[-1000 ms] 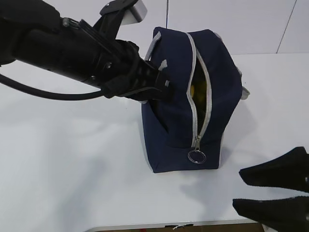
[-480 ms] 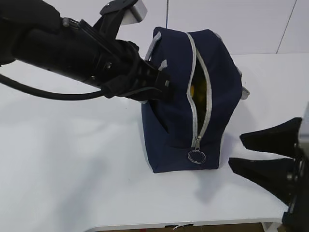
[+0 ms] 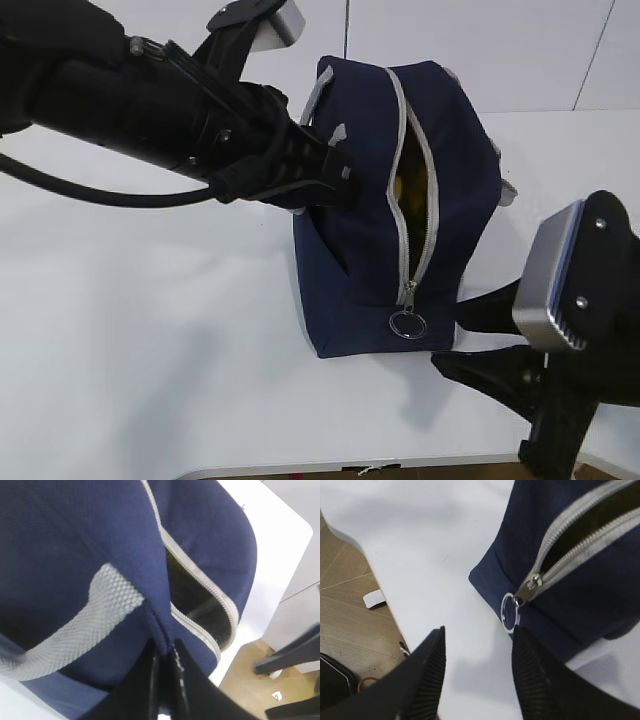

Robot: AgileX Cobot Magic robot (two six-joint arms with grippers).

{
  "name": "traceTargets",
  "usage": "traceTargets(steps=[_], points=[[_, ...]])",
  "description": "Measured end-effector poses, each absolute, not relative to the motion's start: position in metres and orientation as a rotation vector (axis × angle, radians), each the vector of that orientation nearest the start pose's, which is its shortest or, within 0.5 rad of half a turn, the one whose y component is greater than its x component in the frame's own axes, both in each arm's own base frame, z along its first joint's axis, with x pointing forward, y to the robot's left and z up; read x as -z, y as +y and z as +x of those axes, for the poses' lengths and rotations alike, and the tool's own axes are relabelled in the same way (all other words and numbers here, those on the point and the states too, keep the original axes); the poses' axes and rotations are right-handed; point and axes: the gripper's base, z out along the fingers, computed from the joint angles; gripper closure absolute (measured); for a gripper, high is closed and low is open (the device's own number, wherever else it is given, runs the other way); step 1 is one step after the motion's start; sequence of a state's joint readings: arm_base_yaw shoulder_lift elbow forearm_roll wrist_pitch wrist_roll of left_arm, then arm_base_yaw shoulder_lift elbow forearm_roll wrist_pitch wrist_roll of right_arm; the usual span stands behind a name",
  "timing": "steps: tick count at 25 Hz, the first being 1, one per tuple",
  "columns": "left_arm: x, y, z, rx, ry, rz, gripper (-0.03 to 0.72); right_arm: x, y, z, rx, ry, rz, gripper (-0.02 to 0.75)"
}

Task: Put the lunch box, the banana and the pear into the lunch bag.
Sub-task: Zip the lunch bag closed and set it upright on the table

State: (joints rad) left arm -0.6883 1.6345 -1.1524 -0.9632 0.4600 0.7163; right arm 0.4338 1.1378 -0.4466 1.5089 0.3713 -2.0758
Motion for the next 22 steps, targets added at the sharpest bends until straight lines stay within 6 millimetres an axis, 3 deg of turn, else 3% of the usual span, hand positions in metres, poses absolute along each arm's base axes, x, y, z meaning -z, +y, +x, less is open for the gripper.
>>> traceTargets(steps=[14,22], points=[[-0.274,-0.256,0.259,0.878,2.207,0.774,0.703,-0.185,0.126,0.193,-0.339,1.875,-1.264,0.367],[-0.274,-0.256,0.260,0.874,2.205,0.770,0.704,-0.191,0.129,0.210,-0.281,1.876,-1.242,0.367]])
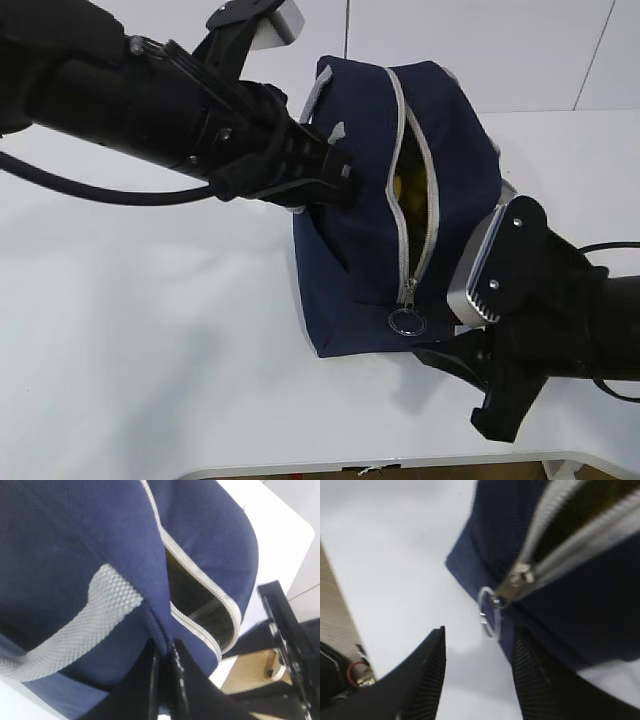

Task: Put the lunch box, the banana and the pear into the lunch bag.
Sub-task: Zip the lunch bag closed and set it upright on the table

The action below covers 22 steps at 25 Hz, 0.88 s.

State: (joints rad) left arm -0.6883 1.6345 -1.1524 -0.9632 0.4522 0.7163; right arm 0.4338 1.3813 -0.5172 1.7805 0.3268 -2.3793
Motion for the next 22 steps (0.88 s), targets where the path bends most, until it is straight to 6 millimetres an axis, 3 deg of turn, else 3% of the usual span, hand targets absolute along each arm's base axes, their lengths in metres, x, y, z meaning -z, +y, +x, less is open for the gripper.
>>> traceTargets(steps=[11,22], points=[[-0.274,-0.256,0.261,0.866,2.199,0.760,0.704,-0.191,0.128,0.217,-0.236,1.892,-1.238,0.367],[-0.274,-0.256,0.261,0.864,2.197,0.757,0.704,-0.181,0.146,0.239,-0.342,1.899,-1.253,0.368]])
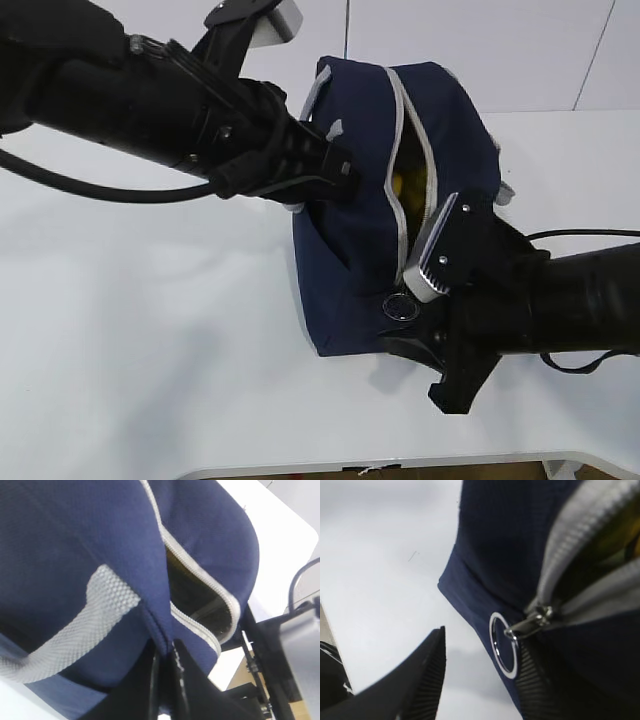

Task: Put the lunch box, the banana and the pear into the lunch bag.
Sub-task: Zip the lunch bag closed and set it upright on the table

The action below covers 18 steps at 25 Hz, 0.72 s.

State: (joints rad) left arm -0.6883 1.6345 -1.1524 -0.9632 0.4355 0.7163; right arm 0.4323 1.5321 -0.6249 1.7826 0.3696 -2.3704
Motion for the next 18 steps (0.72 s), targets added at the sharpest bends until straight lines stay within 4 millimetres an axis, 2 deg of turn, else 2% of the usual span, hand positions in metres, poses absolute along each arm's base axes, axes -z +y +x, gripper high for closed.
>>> traceTargets(steps=[9,15,18], points=[[-0.2742,-0.2557,0.2612,0.864,2.197,0.757,0.704,-0.1779,0.1468,0.2402,-0.358,1.917,-1.244,0.381],[-0.2742,-0.2557,0.2612,0.864,2.197,0.757,0.704,-0.1779,0.1468,0.2402,-0.358,1.917,-1.244,0.501],[-0.2742,-0.2557,0.2612,0.864,2.197,0.757,0.704,-0.1779,0.1468,0.2402,-0.358,1.917,-1.244,0.532]])
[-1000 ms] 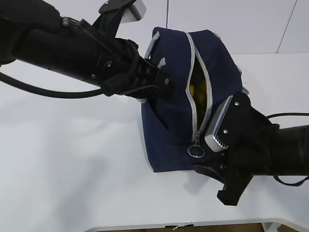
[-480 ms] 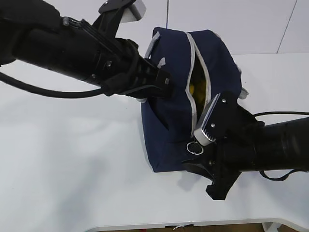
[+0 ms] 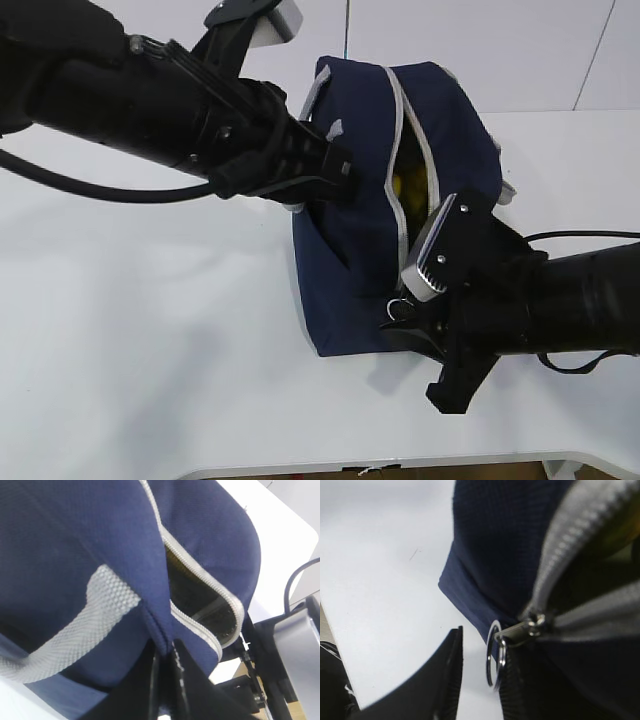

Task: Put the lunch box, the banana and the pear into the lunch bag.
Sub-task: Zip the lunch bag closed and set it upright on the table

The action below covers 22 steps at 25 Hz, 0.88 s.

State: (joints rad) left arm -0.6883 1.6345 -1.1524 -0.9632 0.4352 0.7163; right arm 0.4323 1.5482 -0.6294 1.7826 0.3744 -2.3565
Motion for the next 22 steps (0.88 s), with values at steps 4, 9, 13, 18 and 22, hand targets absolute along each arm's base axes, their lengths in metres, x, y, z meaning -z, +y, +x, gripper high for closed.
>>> traceTargets(steps=[4,9,13,18,22], points=[[-0.2742,-0.2557,0.2612,0.864,2.197,0.757,0.704,-0.1779,0.1468,0.2402,-0.358,1.917,-1.244,0.540],[-0.2742,-0.2557,0.2612,0.864,2.197,0.757,0.704,-0.1779,0.1469,0.2402,-0.360,1.916,-1.245,0.541],[-0.2742,-0.2557,0.2612,0.864,2.197,0.757,0.703,-0.1779,0.1469,0.2402,-0.360,1.916,-1.245,0.644],[-0.2742,-0.2557,0.2612,0.864,2.197,0.757,0.704,-0.1773,0.1456,0.2409,-0.340,1.926,-1.242,0.720],[-0.2742,-0.2557,0.2612,0.864,2.197,0.757,0.703,-0.1767,0.1444,0.2416,-0.322,1.935,-1.239,0.720]])
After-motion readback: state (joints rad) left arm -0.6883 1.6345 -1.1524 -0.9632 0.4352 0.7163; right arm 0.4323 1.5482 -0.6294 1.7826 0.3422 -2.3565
